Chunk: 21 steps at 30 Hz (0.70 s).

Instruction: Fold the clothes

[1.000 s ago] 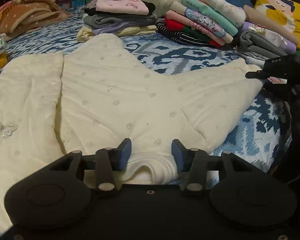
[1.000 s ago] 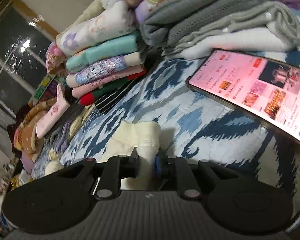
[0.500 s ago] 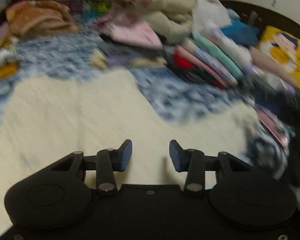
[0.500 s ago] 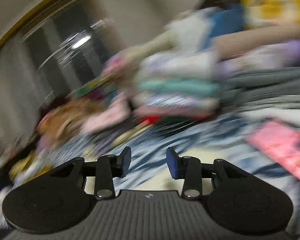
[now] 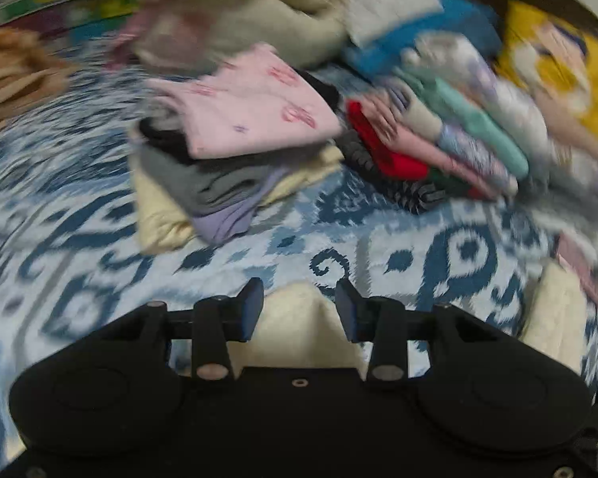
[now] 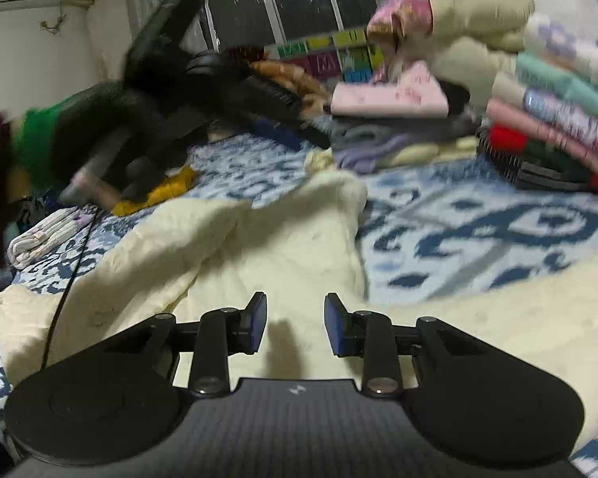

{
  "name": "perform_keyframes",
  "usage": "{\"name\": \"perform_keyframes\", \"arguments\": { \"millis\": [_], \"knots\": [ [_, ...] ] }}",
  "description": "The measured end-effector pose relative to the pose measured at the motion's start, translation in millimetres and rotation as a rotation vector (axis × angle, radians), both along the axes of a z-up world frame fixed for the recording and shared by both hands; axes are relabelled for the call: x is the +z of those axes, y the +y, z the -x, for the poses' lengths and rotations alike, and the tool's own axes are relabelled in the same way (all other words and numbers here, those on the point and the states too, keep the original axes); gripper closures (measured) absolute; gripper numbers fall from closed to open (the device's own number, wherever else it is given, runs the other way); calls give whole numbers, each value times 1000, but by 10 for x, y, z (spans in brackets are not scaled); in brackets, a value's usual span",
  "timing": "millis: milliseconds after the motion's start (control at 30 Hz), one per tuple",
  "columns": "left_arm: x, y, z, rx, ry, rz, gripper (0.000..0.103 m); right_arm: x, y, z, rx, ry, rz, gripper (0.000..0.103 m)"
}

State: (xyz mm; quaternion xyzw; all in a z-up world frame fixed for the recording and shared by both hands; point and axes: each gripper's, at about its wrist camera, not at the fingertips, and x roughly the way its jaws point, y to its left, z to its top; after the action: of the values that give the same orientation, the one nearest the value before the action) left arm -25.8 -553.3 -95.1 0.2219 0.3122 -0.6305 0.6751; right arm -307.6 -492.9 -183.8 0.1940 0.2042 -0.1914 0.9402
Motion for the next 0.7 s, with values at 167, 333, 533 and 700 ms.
{"name": "perform_keyframes", "arguments": {
  "millis": [167,333,533,700],
  "knots": [
    [-185,-314,-194,-170,38,-89,65,-102,124,-30,42,59,-6,70],
    [-372,-403,-403,-221,138,-126,65,-124,134,-10,47,70,-20,70],
    [-467,-390,-422,-242,186,-110,90,-140,117,-5,49,81,-41,70],
    [-260,-33,-592,18,278,86,93,-171,179,49,46,107,-40,70]
  ]
}}
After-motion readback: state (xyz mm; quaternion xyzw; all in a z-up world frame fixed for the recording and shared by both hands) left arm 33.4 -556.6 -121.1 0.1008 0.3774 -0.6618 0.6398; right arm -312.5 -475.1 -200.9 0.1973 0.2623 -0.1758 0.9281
